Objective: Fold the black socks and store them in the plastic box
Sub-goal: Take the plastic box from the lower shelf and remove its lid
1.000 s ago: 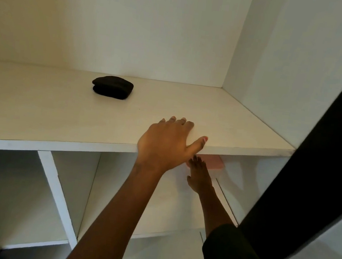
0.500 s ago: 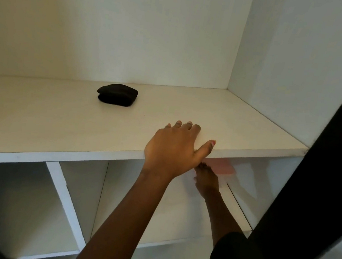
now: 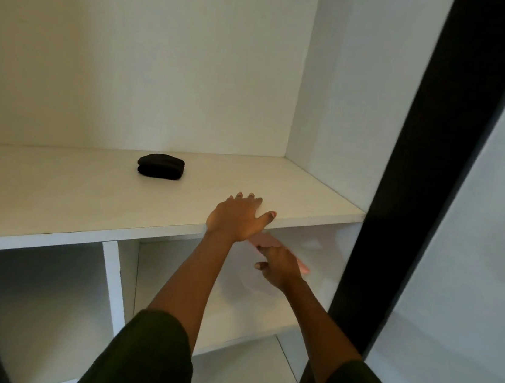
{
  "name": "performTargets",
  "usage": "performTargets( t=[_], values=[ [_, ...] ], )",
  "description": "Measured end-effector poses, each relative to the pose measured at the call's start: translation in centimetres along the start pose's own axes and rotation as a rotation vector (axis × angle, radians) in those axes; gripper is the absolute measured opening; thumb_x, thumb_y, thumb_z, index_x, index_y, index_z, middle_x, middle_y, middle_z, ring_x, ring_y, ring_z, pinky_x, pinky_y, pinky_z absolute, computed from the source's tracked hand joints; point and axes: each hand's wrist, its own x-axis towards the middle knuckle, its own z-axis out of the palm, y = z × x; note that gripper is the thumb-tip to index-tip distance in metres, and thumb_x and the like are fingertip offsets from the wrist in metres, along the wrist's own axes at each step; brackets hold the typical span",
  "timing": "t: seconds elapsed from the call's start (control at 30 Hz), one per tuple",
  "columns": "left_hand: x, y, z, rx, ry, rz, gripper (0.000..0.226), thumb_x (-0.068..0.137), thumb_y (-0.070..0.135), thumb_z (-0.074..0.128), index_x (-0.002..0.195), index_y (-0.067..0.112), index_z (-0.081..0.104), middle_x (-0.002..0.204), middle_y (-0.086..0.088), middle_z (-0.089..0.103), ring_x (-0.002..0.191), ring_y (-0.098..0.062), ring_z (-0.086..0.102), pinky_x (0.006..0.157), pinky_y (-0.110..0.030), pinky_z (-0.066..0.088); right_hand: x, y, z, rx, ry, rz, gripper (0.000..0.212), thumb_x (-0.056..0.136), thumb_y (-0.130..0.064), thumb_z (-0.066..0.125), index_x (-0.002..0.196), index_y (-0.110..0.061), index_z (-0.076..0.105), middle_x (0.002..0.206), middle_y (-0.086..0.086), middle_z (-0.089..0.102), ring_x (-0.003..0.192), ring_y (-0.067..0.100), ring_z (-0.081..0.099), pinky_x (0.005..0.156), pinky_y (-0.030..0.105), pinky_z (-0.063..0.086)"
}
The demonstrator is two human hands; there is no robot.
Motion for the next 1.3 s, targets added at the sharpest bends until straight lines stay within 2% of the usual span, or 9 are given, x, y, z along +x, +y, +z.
performTargets(
  t=[0.13,0.33,0.5,0.67,0.8,0.93,1.1,1.2,1.3],
  values=[
    [-0.1,-0.6,-0.1,-0.008,-0.077,0.034,0.064,0.098,0.052,0.028,0.149,0.013,0.029,0.157,-0.011,0.028,0.143,-0.032,0.029,0.113,-0.045,0.03,-3.4,-1.6,-1.7,0.03,0.037,-0.013,0.046,0.089,-0.023,0.062,0.134,-0.015,0.053,0.13,0.008,0.061,0.117,0.025,0.058,0.098,0.029,0.044],
    [-0.4,-0.5,-0.8,-0.01,-0.151,0.063,0.067,0.098,0.053,0.027,0.149,0.01,0.026,0.158,-0.013,0.024,0.145,-0.031,0.026,0.114,-0.042,0.025,-7.3,-2.2,-6.5,0.067,0.073,0.003,0.039,0.088,-0.026,0.063,0.125,-0.014,0.061,0.111,0.01,0.071,0.097,0.025,0.066,0.086,0.03,0.049],
    [-0.6,-0.6,-1.3,-0.039,-0.18,0.08,0.066,0.099,0.051,0.024,0.148,0.008,0.03,0.157,-0.013,0.026,0.144,-0.029,0.027,0.114,-0.041,0.024,-10.6,-2.4,-11.8,0.103,0.075,-0.011,0.029,0.09,-0.021,0.061,0.112,-0.004,0.069,0.101,0.015,0.073,0.09,0.027,0.067,0.078,0.028,0.05],
    [-0.8,-1.0,-1.8,-0.104,-0.19,0.064,0.067,0.099,0.053,0.013,0.149,0.011,0.03,0.159,-0.012,0.023,0.145,-0.029,0.026,0.115,-0.041,0.022,-13.4,-2.8,-17.1,0.109,0.079,-0.01,0.028,0.089,-0.012,0.061,0.114,-0.002,0.067,0.102,0.015,0.073,0.079,0.014,0.06,0.07,0.012,0.045],
    [-1.4,-0.6,-2.3,-0.166,-0.196,0.058,0.068,0.1,0.052,0.01,0.149,0.01,0.03,0.158,-0.012,0.026,0.145,-0.029,0.026,0.116,-0.041,0.02,-15.1,-3.0,-21.3,0.116,0.082,0.011,0.023,0.088,-0.008,0.061,0.108,-0.001,0.071,0.104,0.015,0.073,0.088,0.024,0.066,0.083,0.031,0.055],
    [-1.9,-0.6,-2.6,-0.221,-0.189,0.033,0.07,0.099,0.053,0.009,0.149,0.007,0.028,0.158,-0.013,0.025,0.145,-0.03,0.027,0.116,-0.041,0.02,-16.7,-4.0,-26.1,0.072,0.041,-0.007,0.026,0.091,-0.006,0.055,0.112,-0.003,0.069,0.107,0.011,0.072,0.091,0.018,0.064,0.08,0.017,0.05],
    [-2.0,-0.7,-2.8,-0.323,-0.176,-0.013,0.077,0.096,0.059,0.007,0.146,0.007,0.034,0.154,-0.015,0.034,0.141,-0.031,0.033,0.114,-0.041,0.024,-18.2,-4.8,-31.7,0.082,0.092,-0.004,0.026,0.092,-0.009,0.054,0.112,-0.006,0.07,0.106,0.008,0.071,0.101,0.025,0.065,0.09,0.036,0.052],
    [-2.3,-0.4,-3.1,-0.432,-0.164,-0.057,0.079,0.095,0.06,0.005,0.146,0.007,0.036,0.15,-0.019,0.038,0.138,-0.034,0.037,0.113,-0.041,0.027,-18.3,-5.7,-34.4,0.089,0.159,-0.033,0.025,0.093,-0.009,0.054,0.112,-0.006,0.069,0.103,0.003,0.069,0.1,0.023,0.064,0.089,0.033,0.051],
    [-2.3,-0.2,-3.5,-0.616,-0.125,-0.139,0.08,0.095,0.06,0.005,0.148,0.005,0.029,0.153,-0.02,0.032,0.141,-0.034,0.032,0.116,-0.041,0.021,-17.2,-6.4,-36.2,0.103,0.242,-0.083,0.025,0.093,-0.011,0.054,0.113,-0.006,0.068,0.104,0.006,0.068,0.094,0.017,0.063,0.081,0.023,0.05]
  ],
)
